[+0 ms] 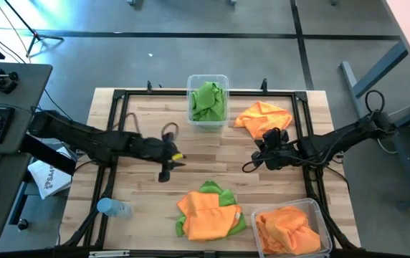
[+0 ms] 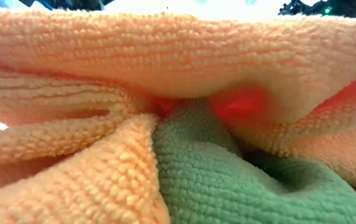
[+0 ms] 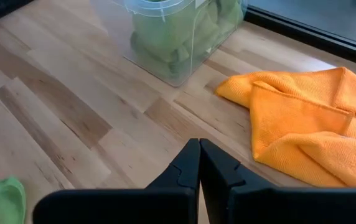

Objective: Sort microfiber towel by color & place in baskets
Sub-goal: Put the orange microfiber towel into the bottom transparent bin

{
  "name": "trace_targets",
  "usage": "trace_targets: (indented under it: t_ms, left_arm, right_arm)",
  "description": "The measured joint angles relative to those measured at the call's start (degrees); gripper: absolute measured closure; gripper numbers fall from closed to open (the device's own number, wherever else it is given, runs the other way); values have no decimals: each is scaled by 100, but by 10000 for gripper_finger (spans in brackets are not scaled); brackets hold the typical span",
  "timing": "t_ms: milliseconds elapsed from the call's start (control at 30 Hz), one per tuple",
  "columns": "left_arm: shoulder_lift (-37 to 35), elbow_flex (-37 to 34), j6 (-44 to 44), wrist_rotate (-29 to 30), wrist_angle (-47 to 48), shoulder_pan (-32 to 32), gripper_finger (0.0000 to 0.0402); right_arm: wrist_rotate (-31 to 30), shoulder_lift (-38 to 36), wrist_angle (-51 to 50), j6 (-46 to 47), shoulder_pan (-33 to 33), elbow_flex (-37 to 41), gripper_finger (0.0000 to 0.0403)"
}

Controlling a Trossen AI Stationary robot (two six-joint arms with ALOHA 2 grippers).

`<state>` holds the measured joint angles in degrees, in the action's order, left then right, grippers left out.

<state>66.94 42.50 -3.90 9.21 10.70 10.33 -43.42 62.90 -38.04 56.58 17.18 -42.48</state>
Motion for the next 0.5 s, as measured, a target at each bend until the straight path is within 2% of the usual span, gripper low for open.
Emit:
trace_targets:
  t_ms: [167, 300, 500]
  left_arm:
    - [844, 475, -376, -211, 620, 135, 280]
    - [1333, 646, -990, -739, 630, 231, 280]
    - [1843, 823, -1791, -1159, 553, 400, 280]
  right_arm:
    - [12, 2, 0, 0, 25, 0, 398]
    - [16, 2, 0, -3, 25, 0, 398]
    - [35, 4, 2, -142, 25, 0, 398]
